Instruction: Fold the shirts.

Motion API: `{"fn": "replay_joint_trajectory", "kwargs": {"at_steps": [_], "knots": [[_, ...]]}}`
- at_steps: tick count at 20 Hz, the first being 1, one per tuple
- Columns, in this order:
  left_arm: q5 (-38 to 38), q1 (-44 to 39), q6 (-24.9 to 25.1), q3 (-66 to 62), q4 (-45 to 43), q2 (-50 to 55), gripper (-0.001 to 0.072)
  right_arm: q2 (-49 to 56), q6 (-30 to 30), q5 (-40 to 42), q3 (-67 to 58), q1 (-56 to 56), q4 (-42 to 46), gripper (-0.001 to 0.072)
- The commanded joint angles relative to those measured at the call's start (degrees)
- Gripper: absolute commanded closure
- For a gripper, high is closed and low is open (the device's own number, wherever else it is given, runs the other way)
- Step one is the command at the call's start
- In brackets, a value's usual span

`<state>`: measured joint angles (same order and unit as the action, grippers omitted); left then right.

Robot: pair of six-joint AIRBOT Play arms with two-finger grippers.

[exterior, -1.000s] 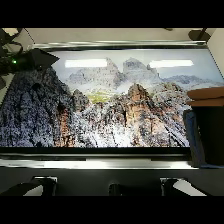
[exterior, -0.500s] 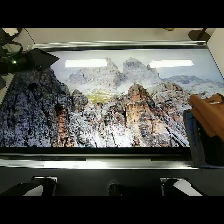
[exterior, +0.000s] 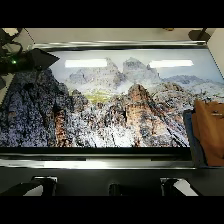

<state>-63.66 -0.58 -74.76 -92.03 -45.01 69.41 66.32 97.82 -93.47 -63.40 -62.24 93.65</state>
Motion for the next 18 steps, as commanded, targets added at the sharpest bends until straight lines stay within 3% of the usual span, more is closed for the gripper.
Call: {"fn": "replay_joint_trajectory", "kwargs": {"at_steps": [1,5,7,9,11,12,13,14,16,18], "knots": [[0.02,0.02,-1.40,-1.42,0.24,-0.04,0.0681,-0.33,-4.66,6.03,-4.04,0.07,0.26,0.0020],[5.25,-0.70,-1.88,-11.89,-5.14,0.11,0.0684,-0.35,-10.71,24.52,-25.40,3.85,-12.61,0.0023],[7.39,-3.48,-9.70,-15.82,-22.95,0.68,0.0684,-0.33,-13.88,33.59,-33.09,12.15,-20.41,0.0025],[2.93,-7.15,-18.45,-16.11,-43.63,2.01,0.0684,-0.33,-14.03,36.26,-34.99,24.55,-23.04,0.0025],[-10.05,-9.07,-21.33,-16.06,-52.81,5.18,0.0678,1.25,-8.83,27.89,-34.40,38.32,-21.70,0.0031],[-17.79,-9.07,-21.33,-15.45,-52.57,6.88,0.0627,2.82,-6.10,22.49,-33.44,44.44,-20.87,0.0049],[-25.94,-9.09,-21.33,-13.51,-51.78,8.46,0.0402,4.79,-4.96,16.59,-31.58,50.05,-20.35,0.0050],[-31.50,-9.14,-21.33,-10.08,-49.88,9.07,0.0226,6.86,-4.31,10.91,-29.09,54.73,-20.39,0.0049],[-31.78,-9.79,-21.42,2.03,-45.03,6.54,0.0220,9.53,-4.11,4.85,-22.84,60.92,-20.37,0.0048],[-21.66,-11.67,-27.30,16.44,-45.48,0.26,0.0229,9.70,-4.09,6.97,-15.85,63.93,-20.37,0.0048]]}}
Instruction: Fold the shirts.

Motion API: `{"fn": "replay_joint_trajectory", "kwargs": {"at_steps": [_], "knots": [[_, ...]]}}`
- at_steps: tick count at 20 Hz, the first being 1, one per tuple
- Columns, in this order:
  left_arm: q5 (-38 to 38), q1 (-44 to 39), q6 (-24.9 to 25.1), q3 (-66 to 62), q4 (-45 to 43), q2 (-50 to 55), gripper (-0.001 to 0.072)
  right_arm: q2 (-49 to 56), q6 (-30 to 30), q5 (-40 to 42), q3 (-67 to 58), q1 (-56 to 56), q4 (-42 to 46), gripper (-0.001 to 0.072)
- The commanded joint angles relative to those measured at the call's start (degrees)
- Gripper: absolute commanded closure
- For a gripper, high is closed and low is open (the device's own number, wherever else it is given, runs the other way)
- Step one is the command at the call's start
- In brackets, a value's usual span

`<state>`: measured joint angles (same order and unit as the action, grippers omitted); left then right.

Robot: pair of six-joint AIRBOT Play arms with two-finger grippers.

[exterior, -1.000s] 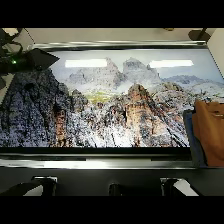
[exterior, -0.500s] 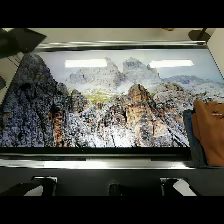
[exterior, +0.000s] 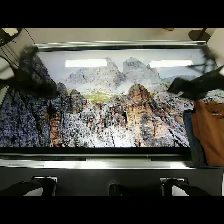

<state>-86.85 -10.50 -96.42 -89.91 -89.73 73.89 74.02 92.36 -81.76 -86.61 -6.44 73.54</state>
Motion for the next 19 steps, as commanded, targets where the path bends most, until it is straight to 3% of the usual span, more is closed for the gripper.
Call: {"fn": "replay_joint_trajectory", "kwargs": {"at_steps": [1,4,19], "knots": [[5.88,-2.34,-8.87,20.50,-0.81,-7.26,0.0228,2.01,1.99,-3.41,9.27,8.11,-0.57,0.0045],[8.72,-2.54,-11.15,27.98,-0.87,-10.78,0.0228,1.97,1.38,-1.75,10.10,8.11,1.77,0.0038],[8.48,-2.43,-11.17,28.00,-0.83,-10.60,0.0228,1.90,2.14,-3.65,10.10,8.11,3.63,0.0039]]}}
